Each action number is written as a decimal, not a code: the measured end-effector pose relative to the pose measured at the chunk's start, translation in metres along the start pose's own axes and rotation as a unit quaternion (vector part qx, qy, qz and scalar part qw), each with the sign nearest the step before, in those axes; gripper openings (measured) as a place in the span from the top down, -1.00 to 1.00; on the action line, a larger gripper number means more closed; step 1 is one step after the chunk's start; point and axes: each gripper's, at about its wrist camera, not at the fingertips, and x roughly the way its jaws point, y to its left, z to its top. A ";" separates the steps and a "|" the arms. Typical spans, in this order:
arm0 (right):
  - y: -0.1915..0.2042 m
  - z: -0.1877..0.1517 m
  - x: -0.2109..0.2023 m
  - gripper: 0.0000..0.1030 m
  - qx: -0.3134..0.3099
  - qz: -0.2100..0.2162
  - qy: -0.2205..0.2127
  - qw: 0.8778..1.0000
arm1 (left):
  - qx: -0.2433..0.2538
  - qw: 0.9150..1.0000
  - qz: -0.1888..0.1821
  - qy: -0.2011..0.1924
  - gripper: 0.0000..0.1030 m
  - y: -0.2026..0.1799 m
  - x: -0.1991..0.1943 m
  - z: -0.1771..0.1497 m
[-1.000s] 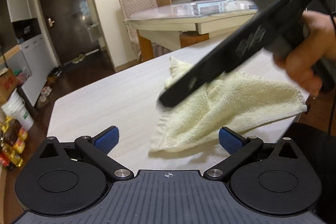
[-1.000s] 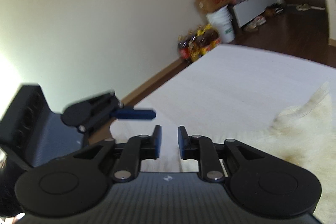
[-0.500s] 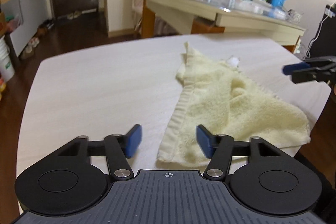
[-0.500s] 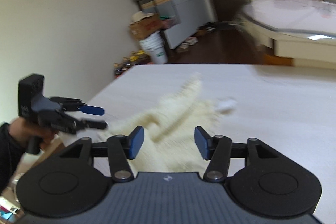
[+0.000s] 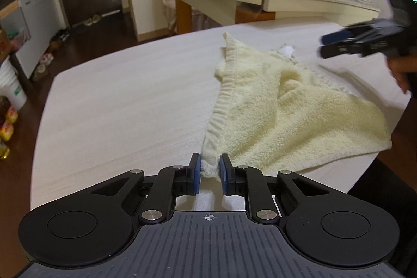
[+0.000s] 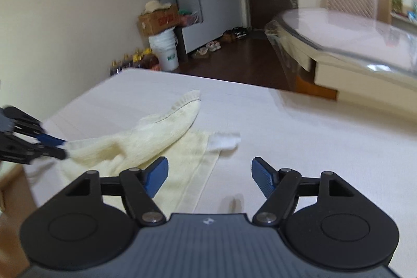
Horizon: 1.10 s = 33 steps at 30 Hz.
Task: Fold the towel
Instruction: 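Grasp a towel corner with the left gripper while the right gripper spreads the towel flat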
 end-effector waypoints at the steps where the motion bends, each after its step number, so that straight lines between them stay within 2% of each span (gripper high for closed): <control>1: 0.000 0.005 0.011 -0.34 -0.006 -0.001 0.010 1.000 | -0.004 1.000 0.009 -0.003 0.69 0.001 -0.004 -0.001; 2: -0.001 0.011 0.022 -0.23 -0.012 -0.002 0.020 1.000 | -0.005 1.000 0.014 -0.004 0.69 0.002 -0.006 -0.002; 3: -0.001 0.014 0.029 -0.20 -0.015 0.000 0.026 1.000 | -0.007 1.000 0.018 -0.004 0.69 0.004 -0.010 -0.003; 5: 0.004 0.020 0.050 -0.15 -0.038 -0.001 0.047 0.998 | -0.010 1.000 0.025 -0.005 0.69 0.005 -0.015 -0.006; 10: 0.014 0.017 0.061 -0.07 -0.059 0.011 0.054 0.997 | -0.008 1.000 0.027 0.003 0.69 0.005 -0.011 -0.009; 11: 0.017 0.016 0.062 0.13 -0.064 0.014 0.052 0.997 | -0.009 1.000 0.028 0.003 0.69 0.005 -0.009 -0.009; 12: 0.018 0.015 0.060 0.58 -0.068 0.014 0.050 0.996 | -0.009 1.000 0.029 0.003 0.69 0.005 -0.007 -0.009; 13: 0.020 0.013 0.058 0.75 -0.072 0.015 0.049 0.996 | -0.011 1.000 0.028 0.002 0.69 0.005 -0.006 -0.008; 15: 0.022 0.010 0.054 0.80 -0.084 0.007 0.047 0.995 | -0.013 1.000 0.026 -0.002 0.69 0.004 -0.003 -0.007; 18: 0.012 0.004 0.038 0.82 -0.079 -0.018 0.041 0.996 | -0.014 1.000 0.022 -0.010 0.69 0.001 0.001 -0.003; 21: -0.018 -0.005 0.009 0.82 -0.058 -0.080 0.032 0.995 | -0.013 1.000 0.014 -0.015 0.69 -0.004 0.009 0.003; 22: -0.022 -0.006 0.007 0.82 -0.057 -0.088 0.033 0.994 | -0.011 1.000 0.011 -0.015 0.69 -0.005 0.012 0.005; 26: -0.055 -0.025 -0.021 0.81 -0.031 -0.157 0.049 0.986 | 0.000 1.000 0.005 -0.014 0.69 -0.016 0.020 0.010; 29: -0.060 -0.033 -0.029 0.70 -0.022 -0.170 0.059 0.983 | 0.008 1.000 0.007 -0.013 0.69 -0.022 0.020 0.010; 33: -0.048 -0.030 -0.041 0.42 -0.022 -0.165 0.030 0.986 | 0.011 1.000 0.018 -0.013 0.68 -0.025 0.016 0.008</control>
